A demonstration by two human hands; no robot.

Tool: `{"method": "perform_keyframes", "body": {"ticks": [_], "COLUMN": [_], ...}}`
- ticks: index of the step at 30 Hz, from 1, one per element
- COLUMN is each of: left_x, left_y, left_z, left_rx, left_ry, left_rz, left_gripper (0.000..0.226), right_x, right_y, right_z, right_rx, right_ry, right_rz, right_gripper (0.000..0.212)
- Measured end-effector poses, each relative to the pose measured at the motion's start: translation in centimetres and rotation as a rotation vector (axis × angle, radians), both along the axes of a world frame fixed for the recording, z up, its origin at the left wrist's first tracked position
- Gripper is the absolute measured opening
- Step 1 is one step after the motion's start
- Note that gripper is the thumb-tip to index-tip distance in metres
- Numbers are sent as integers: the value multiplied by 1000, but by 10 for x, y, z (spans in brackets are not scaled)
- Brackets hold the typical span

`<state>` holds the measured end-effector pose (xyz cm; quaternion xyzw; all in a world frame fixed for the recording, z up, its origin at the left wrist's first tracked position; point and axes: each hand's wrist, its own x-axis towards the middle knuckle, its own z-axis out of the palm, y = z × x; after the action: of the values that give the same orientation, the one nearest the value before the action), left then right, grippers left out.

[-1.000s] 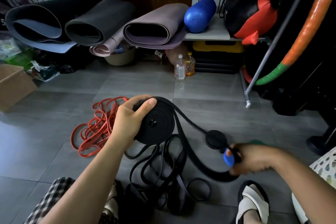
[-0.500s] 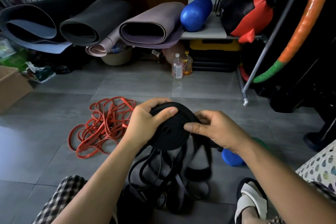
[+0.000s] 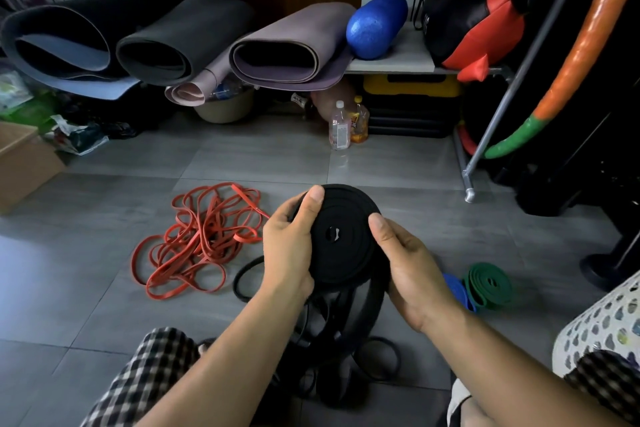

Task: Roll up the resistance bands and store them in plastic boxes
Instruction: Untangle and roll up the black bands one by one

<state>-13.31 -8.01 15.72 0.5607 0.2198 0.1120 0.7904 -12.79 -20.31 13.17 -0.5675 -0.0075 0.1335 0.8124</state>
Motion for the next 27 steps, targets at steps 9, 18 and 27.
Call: {"method": "perform_keyframes", "body": {"ticks": [9,18,27], "left_x": [1,2,1], "left_y": [-5,10,3], "left_z": [-8,-3,-4], "left_rx": [-151,271,82], "left_ry": [123,146,44], "left_rz": [-4,-498,-293], "left_gripper": [20,52,38], "right_x": [13,25,20], "right_y": [-7,-31,-20], "right_z": [2,18,17], "right_rx": [-248,-546,-309], "right_ry": [-121,-200,-145], "right_rz": [32,325,198], "right_gripper": [32,21,30]}}
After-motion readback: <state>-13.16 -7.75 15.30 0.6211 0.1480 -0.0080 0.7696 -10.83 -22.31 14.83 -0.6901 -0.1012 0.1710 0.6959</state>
